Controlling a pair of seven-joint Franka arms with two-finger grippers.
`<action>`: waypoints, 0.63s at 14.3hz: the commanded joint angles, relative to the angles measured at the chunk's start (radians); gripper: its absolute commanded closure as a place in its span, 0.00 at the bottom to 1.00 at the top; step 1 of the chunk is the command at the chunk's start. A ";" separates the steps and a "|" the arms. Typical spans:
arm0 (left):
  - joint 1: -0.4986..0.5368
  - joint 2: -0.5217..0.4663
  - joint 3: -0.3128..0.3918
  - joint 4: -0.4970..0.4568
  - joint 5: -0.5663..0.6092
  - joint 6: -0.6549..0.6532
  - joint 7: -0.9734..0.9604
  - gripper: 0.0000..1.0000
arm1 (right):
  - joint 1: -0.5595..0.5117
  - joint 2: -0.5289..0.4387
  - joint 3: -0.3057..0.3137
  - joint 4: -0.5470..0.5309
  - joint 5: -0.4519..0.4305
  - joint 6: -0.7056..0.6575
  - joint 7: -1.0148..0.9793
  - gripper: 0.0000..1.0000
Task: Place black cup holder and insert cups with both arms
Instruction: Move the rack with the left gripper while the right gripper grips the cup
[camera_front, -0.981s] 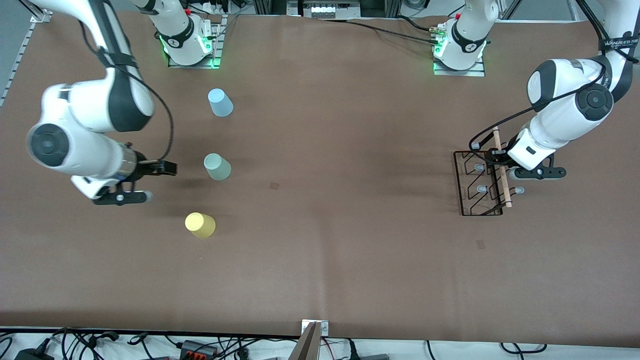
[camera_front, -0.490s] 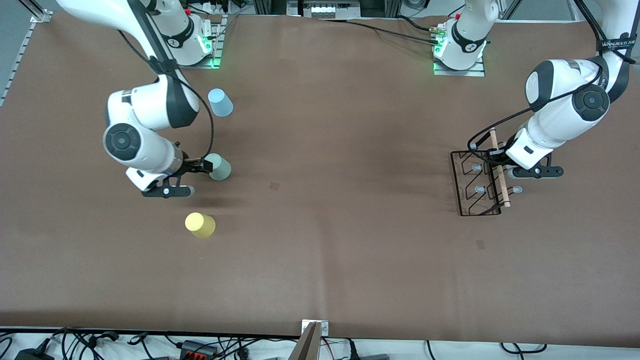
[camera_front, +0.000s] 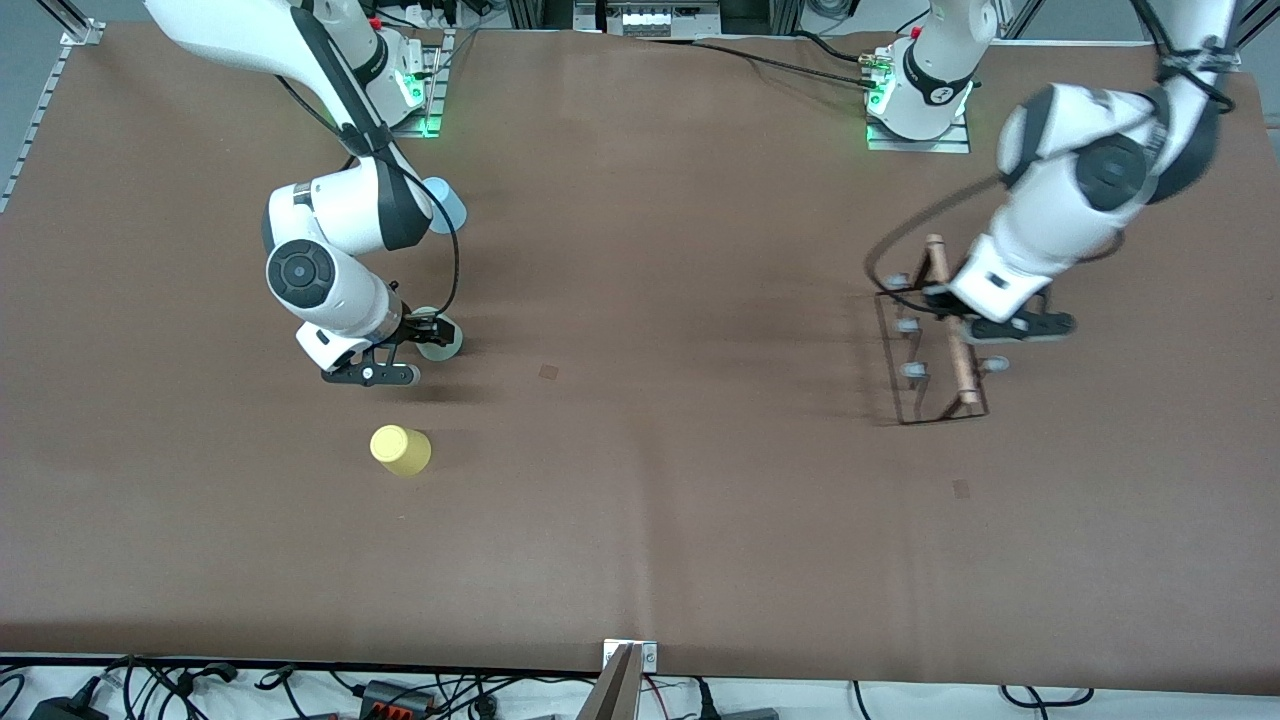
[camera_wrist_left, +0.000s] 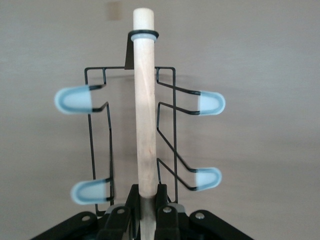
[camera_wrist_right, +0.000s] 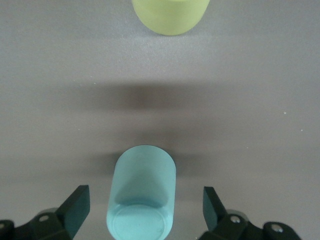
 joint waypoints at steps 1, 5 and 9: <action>0.003 0.024 -0.156 0.085 -0.017 -0.031 -0.152 0.99 | 0.001 -0.021 0.012 -0.055 0.006 0.047 0.039 0.00; -0.017 0.171 -0.327 0.247 -0.016 -0.031 -0.370 0.99 | 0.001 -0.016 0.012 -0.057 0.067 0.046 0.046 0.00; -0.168 0.343 -0.335 0.393 0.009 -0.020 -0.550 0.99 | -0.001 -0.015 0.012 -0.063 0.069 0.032 0.044 0.00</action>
